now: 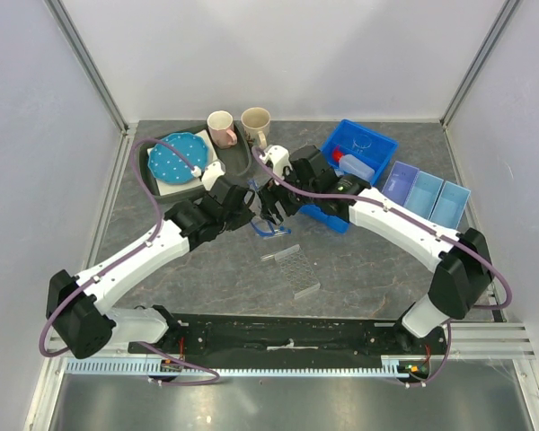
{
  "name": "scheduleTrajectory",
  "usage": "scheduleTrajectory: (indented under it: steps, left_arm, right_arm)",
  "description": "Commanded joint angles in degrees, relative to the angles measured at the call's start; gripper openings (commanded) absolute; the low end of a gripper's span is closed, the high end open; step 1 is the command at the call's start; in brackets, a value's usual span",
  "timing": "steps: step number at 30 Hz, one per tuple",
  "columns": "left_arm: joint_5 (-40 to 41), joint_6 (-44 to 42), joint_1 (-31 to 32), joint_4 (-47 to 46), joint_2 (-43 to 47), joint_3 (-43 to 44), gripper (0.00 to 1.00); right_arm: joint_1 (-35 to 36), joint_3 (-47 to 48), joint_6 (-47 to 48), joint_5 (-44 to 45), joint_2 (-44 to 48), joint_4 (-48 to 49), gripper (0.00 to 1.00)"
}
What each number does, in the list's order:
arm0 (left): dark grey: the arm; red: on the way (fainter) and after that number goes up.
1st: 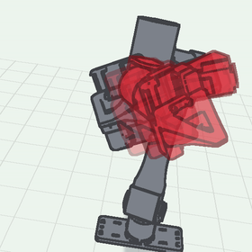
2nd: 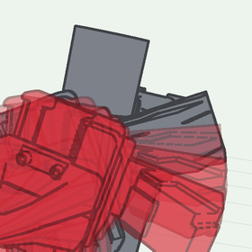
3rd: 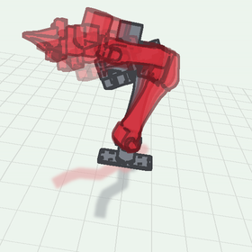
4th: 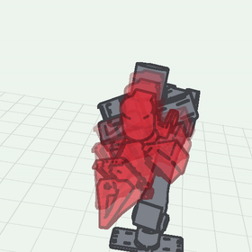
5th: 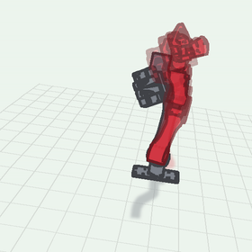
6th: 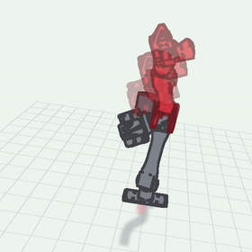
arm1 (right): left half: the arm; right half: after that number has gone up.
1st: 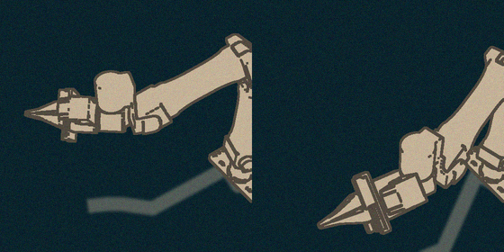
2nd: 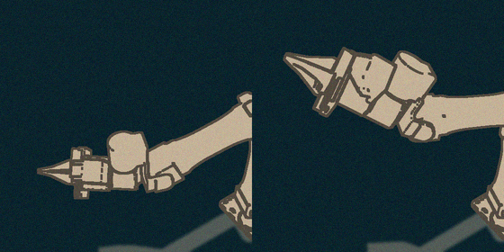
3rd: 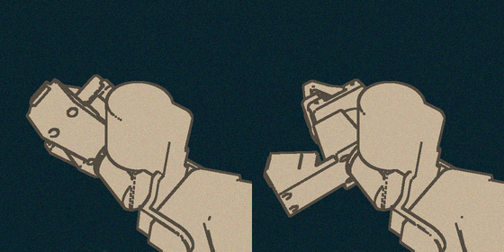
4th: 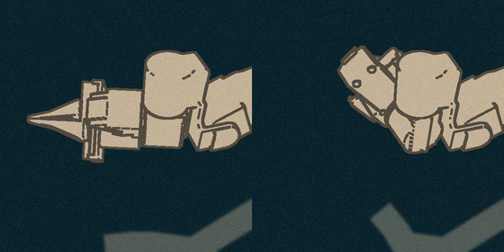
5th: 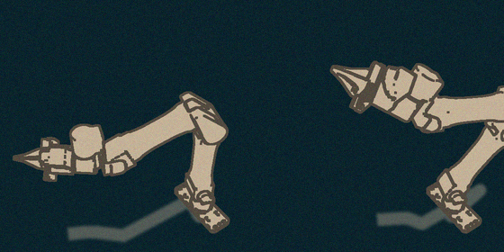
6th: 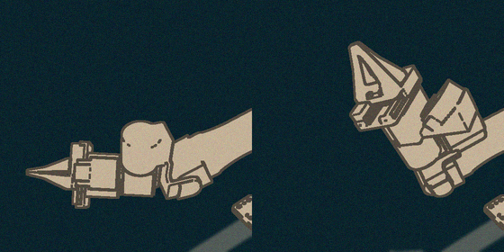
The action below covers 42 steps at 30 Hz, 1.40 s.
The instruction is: Organize the chemistry lab equipment
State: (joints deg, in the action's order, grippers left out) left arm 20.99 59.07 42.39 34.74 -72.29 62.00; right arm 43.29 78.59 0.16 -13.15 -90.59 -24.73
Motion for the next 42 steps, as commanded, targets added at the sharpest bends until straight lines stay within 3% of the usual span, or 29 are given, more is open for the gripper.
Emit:
scheduleTrajectory:
  steps: [1, 7, 10, 14, 17, 20, 22, 25, 29, 34, 38, 42]
  left_arm:
    - [3.35, 4.04, 0.94, 0.24, -0.48, 2.69, 0.02]
    - [3.44, 4.92, 1.55, 0.24, -1.18, 3.04, 0.02]
    - [3.53, 5.18, 1.9, 0.24, -1.45, 3.22, 0.02]
    - [3.79, 5.27, 2.08, 0.15, -1.45, 3.22, 0.02]
    - [3.88, 5.27, 2.08, 0.06, -1.1, 3.04, 0.02]
    - [3.88, 4.39, 2.08, -0.46, -0.31, 2.69, 0.03]
    - [3.79, 3.69, 2.08, -1.34, 0.74, 1.99, 0.09]
    - [3.18, 1.5, 1.99, -3.8, 2.76, 0.59, 0.34]
    - [1.95, -3.06, 1.99, -5.47, 5.66, -0.56, 0.59]
    - [-1.47, -12.47, 1.91, -10.72, 11.37, -3.81, 0.71]
    - [-4.12, -26.17, 1.55, -13.47, 17.35, -6.18, 0.84]
    - [-3.59, -38.04, 0.85, -12.33, 22.62, -6.8, 0.96]
  right_arm:
    - [0.22, 2.01, -3.76, 0.23, -1.43, 2.49, 0.79]
    - [0.39, 3.24, -4.91, 0.93, -3.72, 2.58, 0.66]
    - [0.57, 3.5, -5.43, 0.76, -4.51, 2.67, 0.54]
    - [0.66, 3.68, -5.88, -0.47, -4.95, 3.02, 0.23]
    - [0.57, 3.59, -6.23, -1.7, -4.95, 3.28, 0.13]
    - [0.57, 3.24, -6.14, -2.32, -4.51, 3.37, 0.09]
    - [0.57, 2.8, -5.97, -2.5, -3.9, 3.55, 0.08]
    - [0.57, 2.19, -5.18, -2.32, -3.02, 3.64, 0.07]
    - [-0.39, 1.31, -4.21, -1.88, -1.61, 3.55, 0.07]
    - [-4.61, -0.53, -2.46, -3.98, 1.1, 3.55, 0.07]
    - [-9.0, -2.56, 1.05, -3.82, 4.36, 2.94, 0.07]
    - [-18.91, -3.09, 3.08, -4.17, 8.48, -0.22, 0.07]
